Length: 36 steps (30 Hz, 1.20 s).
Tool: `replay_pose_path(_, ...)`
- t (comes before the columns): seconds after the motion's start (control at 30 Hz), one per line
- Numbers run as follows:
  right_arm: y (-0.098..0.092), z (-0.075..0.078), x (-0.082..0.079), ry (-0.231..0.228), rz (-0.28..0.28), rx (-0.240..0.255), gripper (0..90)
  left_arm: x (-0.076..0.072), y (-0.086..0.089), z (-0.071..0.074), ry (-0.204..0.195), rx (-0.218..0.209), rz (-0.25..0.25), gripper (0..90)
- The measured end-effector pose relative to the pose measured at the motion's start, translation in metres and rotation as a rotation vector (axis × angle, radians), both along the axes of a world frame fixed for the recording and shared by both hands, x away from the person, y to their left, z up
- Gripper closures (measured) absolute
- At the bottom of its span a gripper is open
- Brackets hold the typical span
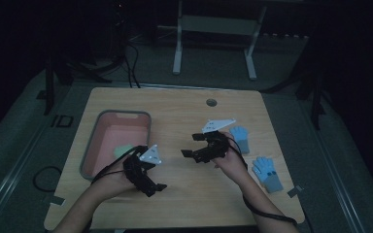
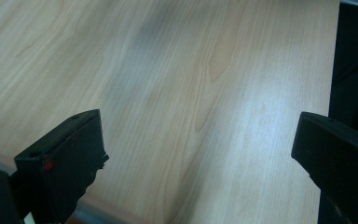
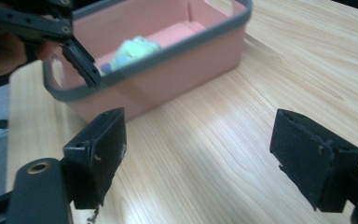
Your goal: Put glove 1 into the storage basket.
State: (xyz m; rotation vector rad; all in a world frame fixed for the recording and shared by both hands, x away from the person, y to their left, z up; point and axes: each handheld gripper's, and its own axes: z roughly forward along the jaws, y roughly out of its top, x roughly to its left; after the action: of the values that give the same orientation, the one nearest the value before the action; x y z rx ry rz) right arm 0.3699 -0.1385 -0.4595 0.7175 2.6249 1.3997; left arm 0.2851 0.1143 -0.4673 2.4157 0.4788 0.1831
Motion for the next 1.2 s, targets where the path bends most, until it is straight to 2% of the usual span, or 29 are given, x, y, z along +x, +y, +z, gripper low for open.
replay_pose_path(0.13, -0.012, -0.008, -0.002, -0.014, -0.010, -0.043, 16.2, -0.005, -0.012, -0.007, 0.002, 0.027, -0.013, 2.8)
replay_pose_path(0.2, -0.019, -0.011, -0.004, -0.016, -0.012, -0.057, 16.2, -0.006, -0.017, -0.011, 0.004, 0.004, -0.016, 2.8)
replay_pose_path(0.27, -0.027, -0.014, -0.005, -0.015, -0.016, -0.059, 16.2, -0.007, -0.021, -0.015, 0.006, -0.012, -0.025, 2.8)
replay_pose_path(0.37, -0.038, -0.016, -0.006, -0.016, -0.029, -0.064, 16.2, -0.008, -0.028, -0.022, -0.014, -0.004, -0.045, 2.8)
replay_pose_path(0.43, -0.045, -0.019, -0.007, -0.006, -0.042, -0.067, 16.2, -0.010, -0.033, -0.028, -0.005, -0.012, -0.058, 2.8)
replay_pose_path(0.6, -0.065, -0.026, -0.010, 0.010, -0.084, -0.080, 16.3, -0.008, -0.046, -0.046, 0.011, 0.000, -0.063, 2.8)
replay_pose_path(0.77, -0.084, -0.033, -0.016, 0.006, -0.116, -0.066, 16.2, -0.012, -0.052, -0.066, -0.020, 0.036, -0.088, 2.9)
replay_pose_path(0.83, -0.092, -0.037, -0.018, 0.008, -0.127, -0.066, 16.1, -0.013, -0.054, -0.073, -0.022, 0.058, -0.085, 2.9)
replay_pose_path(0.93, -0.103, -0.045, -0.022, 0.001, -0.145, -0.065, 16.1, -0.016, -0.056, -0.080, -0.031, 0.061, -0.078, 2.9)
replay_pose_path(1.0, -0.108, -0.050, -0.024, -0.001, -0.138, -0.070, 14.6, -0.017, -0.055, -0.083, -0.029, 0.050, -0.068, 2.9)
replay_pose_path(1.1, -0.116, -0.055, -0.028, -0.014, -0.140, -0.105, 14.3, -0.017, -0.053, -0.085, -0.024, 0.034, -0.056, 3.0)
replay_pose_path(1.2, -0.126, -0.058, -0.031, 0.004, -0.167, -0.112, 13.8, -0.019, -0.053, -0.086, -0.026, 0.028, -0.046, 3.0)
